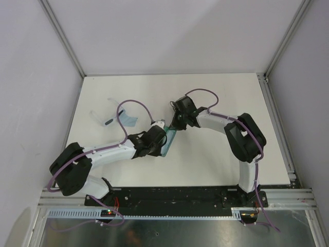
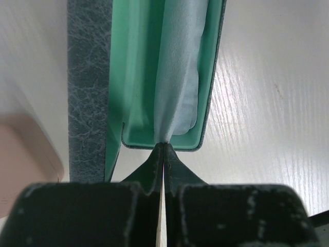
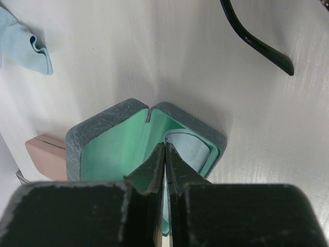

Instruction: Organize the sunglasses

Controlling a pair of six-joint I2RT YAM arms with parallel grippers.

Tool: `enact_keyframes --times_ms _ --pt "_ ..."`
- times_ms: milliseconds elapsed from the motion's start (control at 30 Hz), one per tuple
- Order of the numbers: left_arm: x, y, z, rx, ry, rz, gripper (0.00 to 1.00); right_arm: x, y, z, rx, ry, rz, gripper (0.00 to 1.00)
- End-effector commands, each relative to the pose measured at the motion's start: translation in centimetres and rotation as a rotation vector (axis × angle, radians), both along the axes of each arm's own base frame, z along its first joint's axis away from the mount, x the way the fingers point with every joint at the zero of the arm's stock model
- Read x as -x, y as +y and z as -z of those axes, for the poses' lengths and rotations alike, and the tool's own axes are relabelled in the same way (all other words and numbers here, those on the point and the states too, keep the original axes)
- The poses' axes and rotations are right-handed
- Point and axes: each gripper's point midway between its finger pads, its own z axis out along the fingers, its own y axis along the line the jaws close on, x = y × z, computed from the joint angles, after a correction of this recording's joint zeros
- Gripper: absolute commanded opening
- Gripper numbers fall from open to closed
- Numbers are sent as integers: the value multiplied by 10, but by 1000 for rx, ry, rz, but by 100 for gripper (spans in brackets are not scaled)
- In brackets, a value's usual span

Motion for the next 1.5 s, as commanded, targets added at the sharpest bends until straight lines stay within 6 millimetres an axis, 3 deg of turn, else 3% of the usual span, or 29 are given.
enact_keyframes --times_ms 0,133,267,600,867,933,967,1000,1033,1100,1467 --pt "-6 9 -1 -40 -34 -14 1 -17 8 -10 -8 -42 20 11" --pt "-10 9 -11 -27 -67 -15 15 -18 9 -16 -15 -53 18 26" --pt "-14 7 -21 -13 -91 -10 27 -18 9 -25 -20 -72 17 32" --pt "-13 -4 -51 64 -116 18 34 -25 -9 -57 0 -149 26 30" --pt "-5 -27 -92 203 -132 99 35 -43 -23 -96 96 -399 -111 33" --pt "-4 -31 -103 238 -142 115 36 -51 -28 -103 163 -465 -142 44" --pt "-3 -31 -110 253 -148 122 36 -57 -34 -105 217 -490 -141 62" --pt "-2 -32 -117 270 -159 127 36 -61 -37 -102 271 -501 -150 75" --pt "-3 -30 -122 280 -164 127 37 -66 -39 -104 307 -512 -161 83" --pt "-5 -26 -133 298 -177 122 37 -72 -40 -99 376 -516 -205 88" --pt "-18 23 -165 379 -230 41 45 -105 -29 -58 704 -512 -430 85"
